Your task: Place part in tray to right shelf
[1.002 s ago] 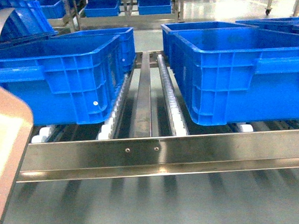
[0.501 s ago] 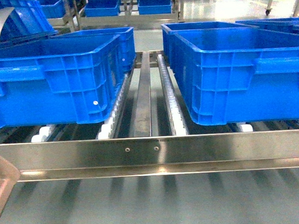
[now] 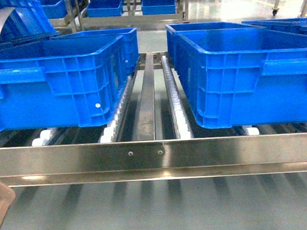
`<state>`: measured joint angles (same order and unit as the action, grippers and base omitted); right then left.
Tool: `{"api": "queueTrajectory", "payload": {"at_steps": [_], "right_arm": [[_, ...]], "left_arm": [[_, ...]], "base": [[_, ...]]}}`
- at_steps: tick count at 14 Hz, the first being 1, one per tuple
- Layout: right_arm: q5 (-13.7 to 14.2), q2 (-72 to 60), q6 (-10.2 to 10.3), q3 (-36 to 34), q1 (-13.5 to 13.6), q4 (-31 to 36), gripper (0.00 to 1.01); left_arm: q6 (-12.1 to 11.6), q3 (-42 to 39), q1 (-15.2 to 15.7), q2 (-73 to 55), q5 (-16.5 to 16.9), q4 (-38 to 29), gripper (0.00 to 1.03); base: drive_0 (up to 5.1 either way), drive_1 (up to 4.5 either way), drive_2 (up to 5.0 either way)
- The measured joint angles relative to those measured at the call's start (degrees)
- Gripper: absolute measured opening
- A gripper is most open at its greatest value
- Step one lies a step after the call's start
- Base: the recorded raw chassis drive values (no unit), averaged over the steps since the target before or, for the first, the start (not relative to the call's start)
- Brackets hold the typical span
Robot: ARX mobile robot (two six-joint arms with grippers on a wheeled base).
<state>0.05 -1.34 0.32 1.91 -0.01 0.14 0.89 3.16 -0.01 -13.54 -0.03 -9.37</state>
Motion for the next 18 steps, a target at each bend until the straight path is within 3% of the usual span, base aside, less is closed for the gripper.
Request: {"api": "queueTrajectory", "payload": {"at_steps": [3,4,5,12,13,18], "right_arm": [[-0.1,1.1,0.0,-1.1,0.0,-0.4,0.02],[-0.1,1.1,0.0,-1.1,0.0,-0.4,0.02],[0.0,1.1,0.0,-1.1,0.0,-0.4,0.02],[0.0,1.1,0.0,-1.1,0.0,-0.4,0.02],[0.0,1.1,0.0,-1.1,0.0,-0.4,0.05],[0.0,1.1,0.0,-1.1,0.0,-0.4,0.78]], "left_arm": [[0.0,-1.0,0.0,3.2,0.0,2.0,0.14],[-0.1,-1.9,0.0,9.0,0.0,8.3,0.14],[0.2,-2.3,0.0,13.0,-0.1,10.4,0.14],[-0.3,-2.3,0.0,13.0,0.0,9.9,0.14],[-0.2,-2.3,0.0,13.0,0.0,9.9,0.14],[-0.3,-2.3,0.0,13.0,0.0,9.9,0.14]], "base": [[0.0,0.00,0.0],[0.0,0.00,0.0],[0.0,0.00,0.0],[0.0,0.00,0.0],[0.0,0.00,0.0],[0.0,0.00,0.0]]}}
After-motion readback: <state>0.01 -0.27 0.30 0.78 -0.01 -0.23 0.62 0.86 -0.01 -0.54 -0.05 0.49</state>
